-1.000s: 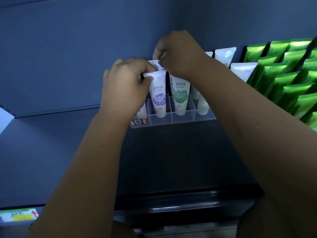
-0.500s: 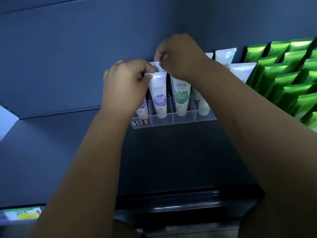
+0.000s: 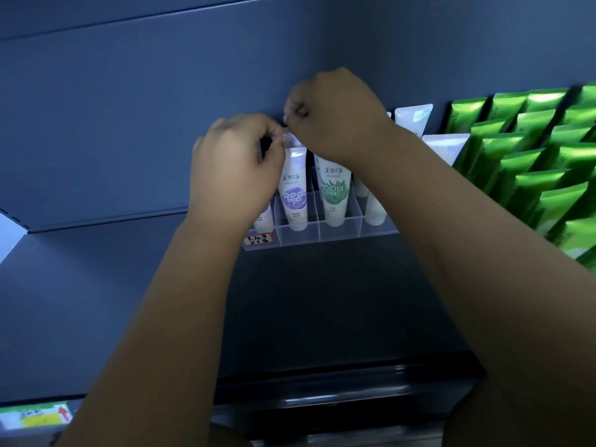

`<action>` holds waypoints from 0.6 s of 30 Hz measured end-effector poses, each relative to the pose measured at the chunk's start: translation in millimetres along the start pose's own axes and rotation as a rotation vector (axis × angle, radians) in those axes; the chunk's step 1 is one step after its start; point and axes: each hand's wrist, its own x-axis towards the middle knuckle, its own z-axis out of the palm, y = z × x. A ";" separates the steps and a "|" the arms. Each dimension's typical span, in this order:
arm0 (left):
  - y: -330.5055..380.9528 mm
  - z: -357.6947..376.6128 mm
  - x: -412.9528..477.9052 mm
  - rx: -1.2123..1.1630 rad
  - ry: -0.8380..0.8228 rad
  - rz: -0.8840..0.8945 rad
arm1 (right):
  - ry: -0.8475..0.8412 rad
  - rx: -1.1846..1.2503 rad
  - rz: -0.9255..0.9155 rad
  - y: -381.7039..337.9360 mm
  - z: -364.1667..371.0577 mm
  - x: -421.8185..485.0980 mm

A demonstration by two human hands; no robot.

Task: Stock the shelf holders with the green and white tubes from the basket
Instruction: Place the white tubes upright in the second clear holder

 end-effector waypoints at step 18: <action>37.5 33.9 -2.4 0.345 -0.098 0.140 | 0.016 0.022 0.125 53.0 -31.8 -26.1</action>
